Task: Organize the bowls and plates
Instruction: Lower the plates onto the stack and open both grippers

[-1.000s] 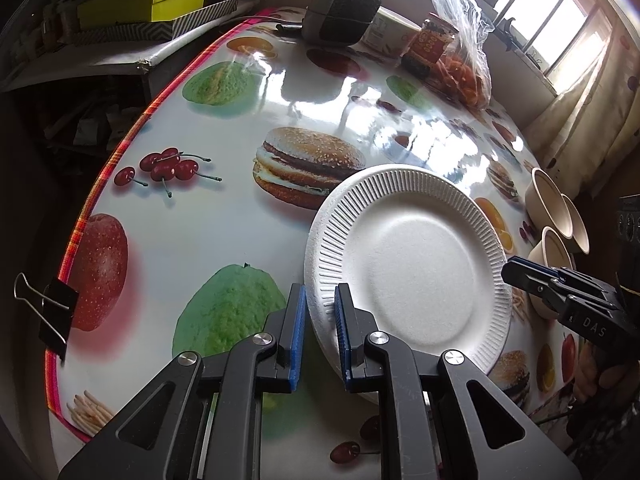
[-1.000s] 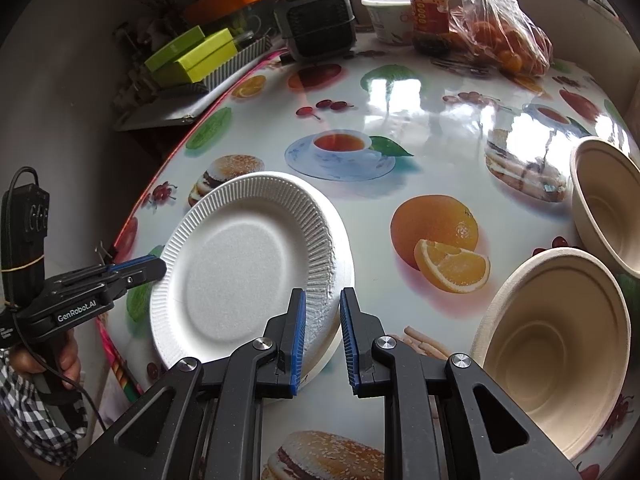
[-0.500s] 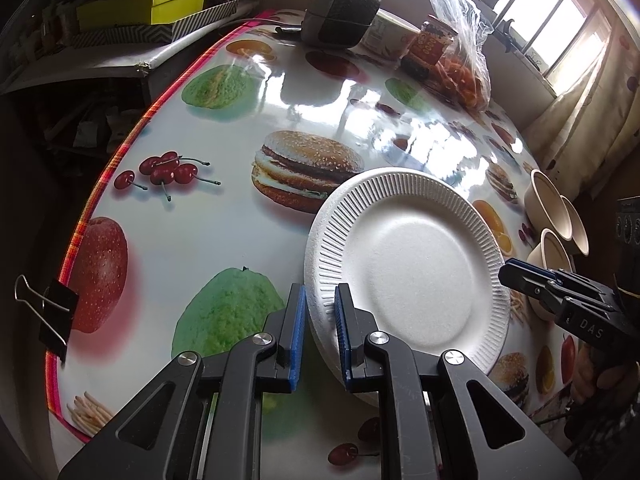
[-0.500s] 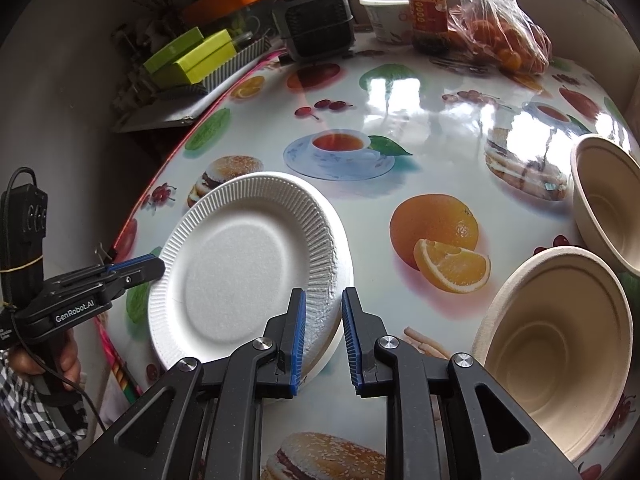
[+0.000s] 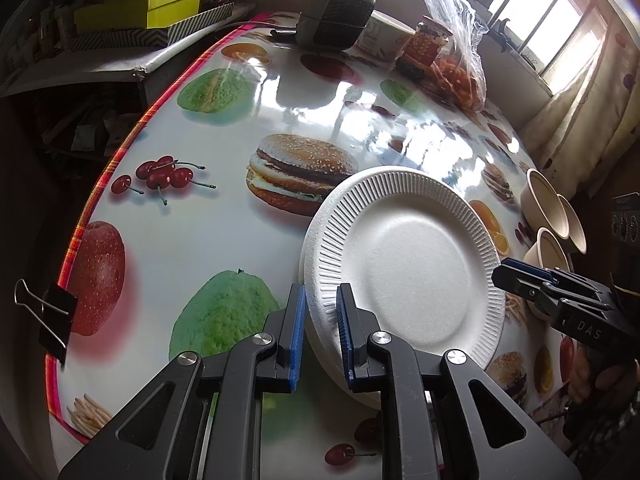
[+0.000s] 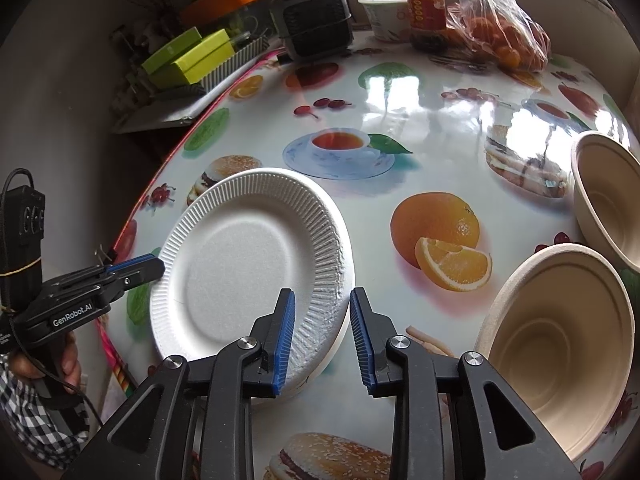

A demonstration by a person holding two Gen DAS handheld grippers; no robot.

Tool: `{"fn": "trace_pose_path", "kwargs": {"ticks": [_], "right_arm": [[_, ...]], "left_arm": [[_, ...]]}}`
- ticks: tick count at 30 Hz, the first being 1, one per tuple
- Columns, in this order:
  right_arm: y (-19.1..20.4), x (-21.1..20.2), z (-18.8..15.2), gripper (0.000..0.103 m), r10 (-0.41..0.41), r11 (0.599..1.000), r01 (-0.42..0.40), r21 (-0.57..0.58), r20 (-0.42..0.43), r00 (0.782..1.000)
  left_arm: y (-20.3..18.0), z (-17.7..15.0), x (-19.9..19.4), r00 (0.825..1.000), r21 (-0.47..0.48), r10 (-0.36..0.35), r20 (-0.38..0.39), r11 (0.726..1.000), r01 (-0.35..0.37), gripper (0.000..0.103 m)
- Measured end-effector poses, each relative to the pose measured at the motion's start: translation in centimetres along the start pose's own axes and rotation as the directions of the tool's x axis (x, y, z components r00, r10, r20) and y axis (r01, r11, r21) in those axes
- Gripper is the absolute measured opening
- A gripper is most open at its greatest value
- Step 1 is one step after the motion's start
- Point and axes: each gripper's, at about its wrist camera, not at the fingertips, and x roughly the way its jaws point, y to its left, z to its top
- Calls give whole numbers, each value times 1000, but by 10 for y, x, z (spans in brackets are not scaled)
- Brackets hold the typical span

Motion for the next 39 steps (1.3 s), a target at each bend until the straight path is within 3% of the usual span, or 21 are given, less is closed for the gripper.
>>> {"fn": "trace_pose_path", "kwargs": {"ticks": [9, 13, 28, 39], "right_arm": [[0, 0, 0, 29, 1, 1000, -1, -1, 2, 1000], [2, 0, 0, 33, 0, 1000, 0, 1, 4, 1000], [4, -5, -2, 38, -7, 1000, 7, 3, 16, 1000], [7, -31, -5, 46, -36, 999, 36, 5, 81, 996]], "left_arm": [[1, 0, -2, 1000, -1, 2, 8, 1000, -2, 17], [3, 1, -4, 1000, -7, -2, 16, 1000, 2, 26], [-5, 1, -13, 999, 13, -14, 28, 1000, 14, 27], [-30, 6, -28, 998, 76, -14, 66, 997, 9, 27]]}}
